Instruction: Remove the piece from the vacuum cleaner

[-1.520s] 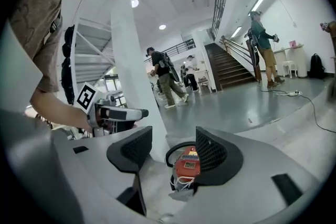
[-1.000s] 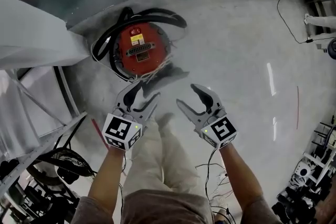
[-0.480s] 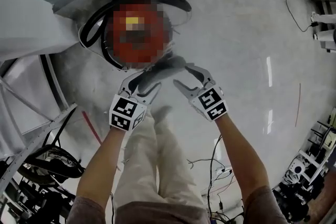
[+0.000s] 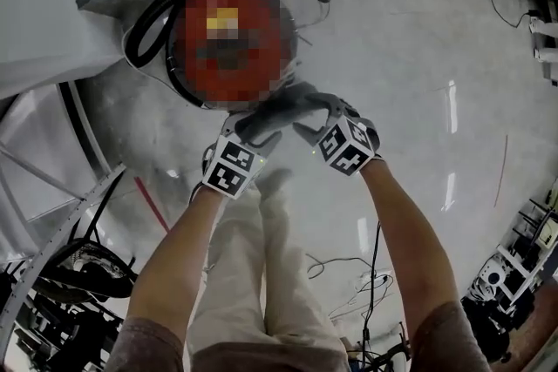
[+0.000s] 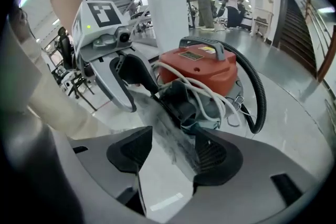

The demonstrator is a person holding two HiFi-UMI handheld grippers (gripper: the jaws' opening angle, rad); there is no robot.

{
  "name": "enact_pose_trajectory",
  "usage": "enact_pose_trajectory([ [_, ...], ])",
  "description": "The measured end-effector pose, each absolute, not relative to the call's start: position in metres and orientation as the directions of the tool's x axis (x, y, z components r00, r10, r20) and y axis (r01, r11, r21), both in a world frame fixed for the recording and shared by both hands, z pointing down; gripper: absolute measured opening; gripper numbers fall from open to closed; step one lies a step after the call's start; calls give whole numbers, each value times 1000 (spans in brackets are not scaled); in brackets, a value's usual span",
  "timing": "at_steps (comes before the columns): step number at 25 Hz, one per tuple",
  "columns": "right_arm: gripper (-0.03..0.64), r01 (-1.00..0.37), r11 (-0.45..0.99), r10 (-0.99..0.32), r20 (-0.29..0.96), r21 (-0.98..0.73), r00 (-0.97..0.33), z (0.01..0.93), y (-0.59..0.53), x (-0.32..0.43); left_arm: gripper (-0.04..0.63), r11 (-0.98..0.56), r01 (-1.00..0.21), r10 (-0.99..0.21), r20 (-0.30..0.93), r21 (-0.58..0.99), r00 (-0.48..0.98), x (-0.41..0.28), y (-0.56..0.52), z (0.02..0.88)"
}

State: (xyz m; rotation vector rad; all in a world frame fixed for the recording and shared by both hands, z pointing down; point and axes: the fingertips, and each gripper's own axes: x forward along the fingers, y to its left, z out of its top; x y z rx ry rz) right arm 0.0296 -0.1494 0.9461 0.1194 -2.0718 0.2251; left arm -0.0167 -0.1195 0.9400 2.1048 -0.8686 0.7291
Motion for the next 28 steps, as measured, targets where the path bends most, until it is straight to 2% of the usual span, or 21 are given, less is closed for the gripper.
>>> enact_pose_trajectory([
  [10, 230, 56, 990, 142, 903, -130, -406, 968, -138, 21, 241, -560, -728, -245, 761, 395, 601, -7, -117, 962],
  [16, 215, 83, 984, 180, 904, -160, -387, 975, -129, 22, 233, -574, -733, -241, 781, 364, 577, -5, -117, 965],
  [21, 203, 41, 988, 151, 904, -147, -400, 977, -128, 21, 204, -568, -734, -228, 786, 372, 575, -7, -116, 967],
  [25, 161, -76, 981, 129, 893, -178, -431, 977, -123, 22, 136, -529, -749, -209, 794, 399, 570, -8, -108, 968],
  [28, 154, -155, 968, 109, 885, -199, -453, 977, -123, 25, 126, -511, -760, -213, 797, 402, 565, -7, -109, 968],
])
